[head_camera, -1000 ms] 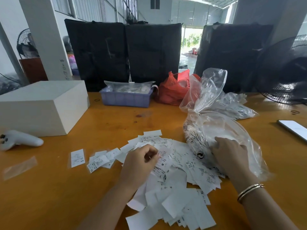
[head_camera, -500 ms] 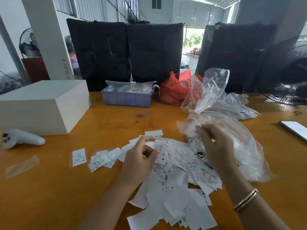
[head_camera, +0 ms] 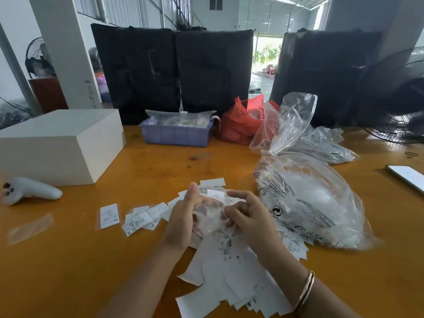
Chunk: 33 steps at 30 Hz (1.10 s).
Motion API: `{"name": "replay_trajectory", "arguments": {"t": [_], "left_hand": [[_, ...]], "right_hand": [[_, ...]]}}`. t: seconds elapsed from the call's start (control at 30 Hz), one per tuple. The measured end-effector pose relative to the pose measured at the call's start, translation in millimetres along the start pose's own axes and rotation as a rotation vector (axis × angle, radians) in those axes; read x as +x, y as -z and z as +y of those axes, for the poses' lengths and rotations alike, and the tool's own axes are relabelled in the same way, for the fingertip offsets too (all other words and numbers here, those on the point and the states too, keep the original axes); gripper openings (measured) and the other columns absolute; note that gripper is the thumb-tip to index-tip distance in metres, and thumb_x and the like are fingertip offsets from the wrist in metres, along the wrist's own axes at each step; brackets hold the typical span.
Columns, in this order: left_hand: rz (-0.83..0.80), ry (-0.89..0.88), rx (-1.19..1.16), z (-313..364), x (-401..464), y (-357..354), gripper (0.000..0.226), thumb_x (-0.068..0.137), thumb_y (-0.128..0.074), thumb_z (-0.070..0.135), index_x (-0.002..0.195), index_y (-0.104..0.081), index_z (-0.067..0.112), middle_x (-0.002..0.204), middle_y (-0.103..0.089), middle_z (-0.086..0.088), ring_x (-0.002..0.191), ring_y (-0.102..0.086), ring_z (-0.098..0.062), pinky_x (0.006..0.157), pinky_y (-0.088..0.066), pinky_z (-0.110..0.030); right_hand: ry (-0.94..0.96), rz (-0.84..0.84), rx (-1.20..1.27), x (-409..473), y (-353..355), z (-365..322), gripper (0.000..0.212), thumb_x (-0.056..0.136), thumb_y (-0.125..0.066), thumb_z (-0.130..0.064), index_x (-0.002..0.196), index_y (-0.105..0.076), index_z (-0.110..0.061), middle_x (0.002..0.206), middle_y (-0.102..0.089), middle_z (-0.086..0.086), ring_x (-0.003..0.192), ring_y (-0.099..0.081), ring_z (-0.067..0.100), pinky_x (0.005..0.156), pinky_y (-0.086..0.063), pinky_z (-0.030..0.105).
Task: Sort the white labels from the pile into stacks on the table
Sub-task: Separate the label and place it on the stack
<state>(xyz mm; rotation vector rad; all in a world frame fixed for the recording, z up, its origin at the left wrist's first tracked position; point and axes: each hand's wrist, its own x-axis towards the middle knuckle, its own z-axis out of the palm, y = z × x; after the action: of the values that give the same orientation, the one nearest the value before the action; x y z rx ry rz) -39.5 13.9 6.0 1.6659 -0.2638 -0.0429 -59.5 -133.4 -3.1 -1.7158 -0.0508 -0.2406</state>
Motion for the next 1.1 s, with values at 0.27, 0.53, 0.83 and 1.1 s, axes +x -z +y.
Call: {"name": "replay_trajectory", "arguments": {"t": [0.27,0.53,0.83,1.1], "left_hand": [[0.138,-0.136,0.189,-4.1,6.3,-1.3,0.016,0.090,-0.063,0.025,0.078,-0.072,0.030,0.075,-0.071,0.019,0.078,-0.063,0.003,0.059,-0.046,-0.006],[0.169,-0.095,0.056,0.6,4.2,-4.5,0.010,0.086,-0.065,0.033,0.079,-0.072,0.030,0.072,-0.071,0.019,0.073,-0.064,0.005,0.057,-0.045,-0.006],[0.129,-0.092,0.029,0.7,3.4,-6.2,0.014,0.089,-0.062,0.029,0.082,-0.073,0.034,0.079,-0.071,0.025,0.077,-0.062,0.012,0.058,-0.044,-0.003],[0.150,0.057,-0.150,0.0,5.6,-4.8,0.010,0.085,-0.065,0.036,0.081,-0.074,0.032,0.084,-0.074,0.015,0.076,-0.066,0.003,0.064,-0.047,-0.017]], "right_hand": [[0.018,0.033,0.068,0.6,-1.0,3.6,0.019,0.096,-0.052,-0.015,0.103,-0.062,-0.029,0.074,-0.069,-0.007,0.058,-0.063,0.009,0.052,-0.045,0.015],[0.050,-0.062,-0.067,-1.3,-1.4,-0.1,0.017,0.093,-0.058,-0.024,0.083,-0.071,-0.023,0.061,-0.066,-0.014,0.050,-0.055,-0.003,0.051,-0.041,0.011],[0.004,-0.014,-0.018,-0.9,-0.2,1.6,0.018,0.089,-0.062,-0.008,0.075,-0.070,-0.015,0.057,-0.065,-0.009,0.049,-0.057,-0.001,0.049,-0.041,0.011],[-0.049,0.128,0.266,2.8,5.4,-1.0,0.006,0.090,-0.062,-0.007,0.085,-0.059,-0.007,0.076,-0.073,0.004,0.062,-0.068,0.014,0.053,-0.049,0.019]]}}
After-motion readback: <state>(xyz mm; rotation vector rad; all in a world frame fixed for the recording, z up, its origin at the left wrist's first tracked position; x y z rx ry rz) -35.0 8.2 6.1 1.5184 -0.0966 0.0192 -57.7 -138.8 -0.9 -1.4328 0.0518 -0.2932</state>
